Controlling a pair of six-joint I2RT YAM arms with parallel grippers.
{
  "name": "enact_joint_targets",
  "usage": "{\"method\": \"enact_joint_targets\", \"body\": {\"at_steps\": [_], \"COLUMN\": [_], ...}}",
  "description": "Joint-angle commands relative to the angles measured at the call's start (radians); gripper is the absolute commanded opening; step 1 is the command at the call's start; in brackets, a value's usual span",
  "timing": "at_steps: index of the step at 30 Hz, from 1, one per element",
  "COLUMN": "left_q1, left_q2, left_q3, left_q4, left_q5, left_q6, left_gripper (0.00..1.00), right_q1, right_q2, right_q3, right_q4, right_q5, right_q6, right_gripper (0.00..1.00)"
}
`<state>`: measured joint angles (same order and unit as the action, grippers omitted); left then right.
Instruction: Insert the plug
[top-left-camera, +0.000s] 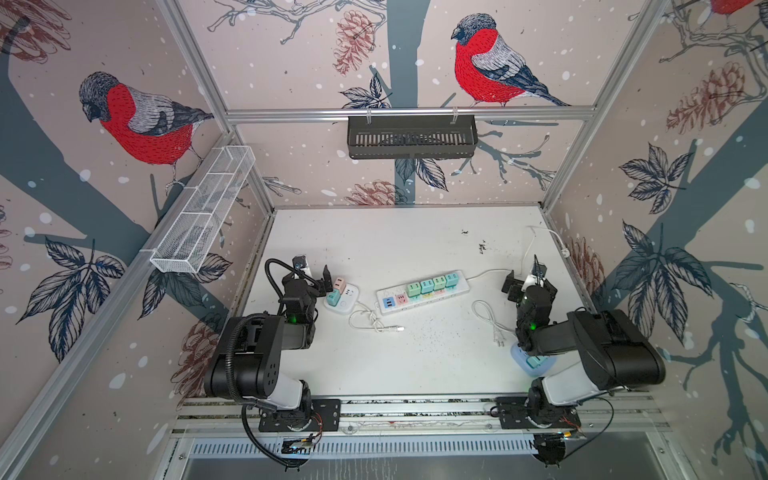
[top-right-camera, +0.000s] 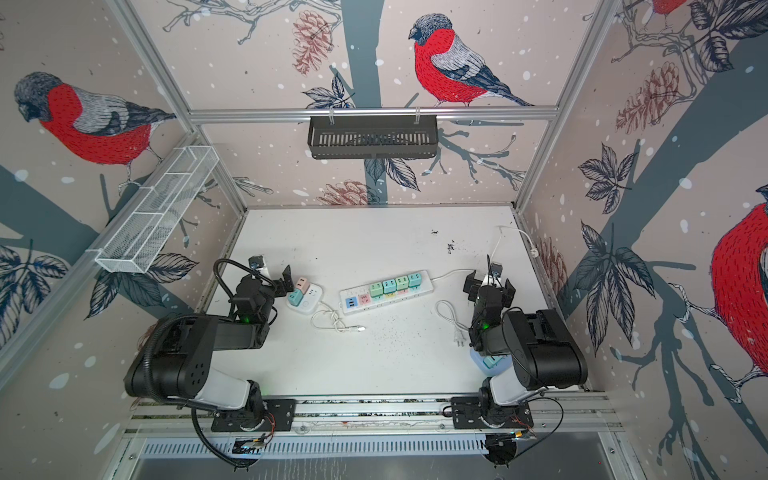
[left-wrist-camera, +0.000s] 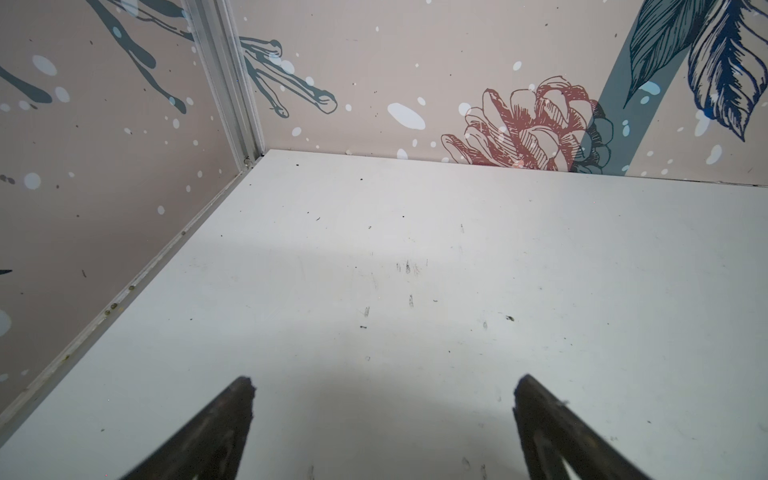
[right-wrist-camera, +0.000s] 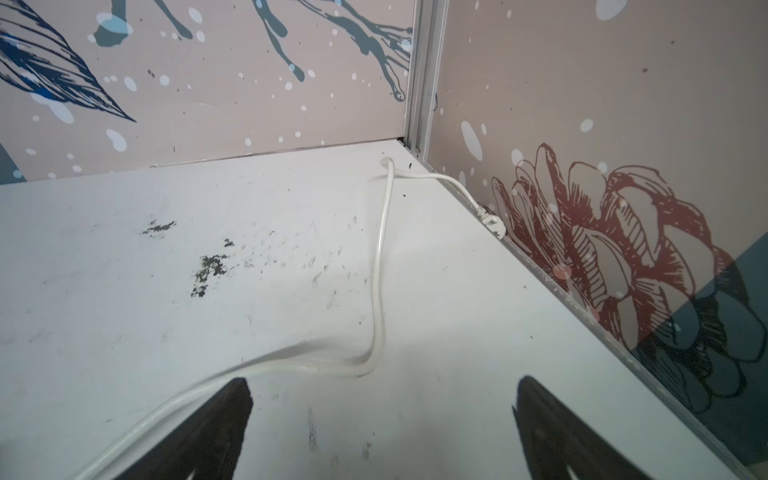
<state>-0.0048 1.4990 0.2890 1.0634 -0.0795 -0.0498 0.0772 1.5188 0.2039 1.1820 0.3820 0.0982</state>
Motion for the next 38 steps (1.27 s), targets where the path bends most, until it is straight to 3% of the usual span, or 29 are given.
{"method": "enact_joint_targets", "body": {"at_steps": [1, 38], "left_q1": [0.002, 0.0], "left_q2": [0.0, 0.0], "left_q3": [0.006, 0.01], "left_q4": [0.026, 0.018], "left_q5": [0.007, 0.014], "left_q6": [0.015, 0.018], "left_gripper": [0.97, 0.97], "right_q1": [-0.019, -0.032], "right_q2": [-0.009, -0.011], "right_q3": [0.015, 0.03], "right_q4": [0.063, 0.024], "right_q5": [-0.062, -0.092], "right_q6": [-0.002, 0.006], "right_gripper": [1.0, 1.0]}}
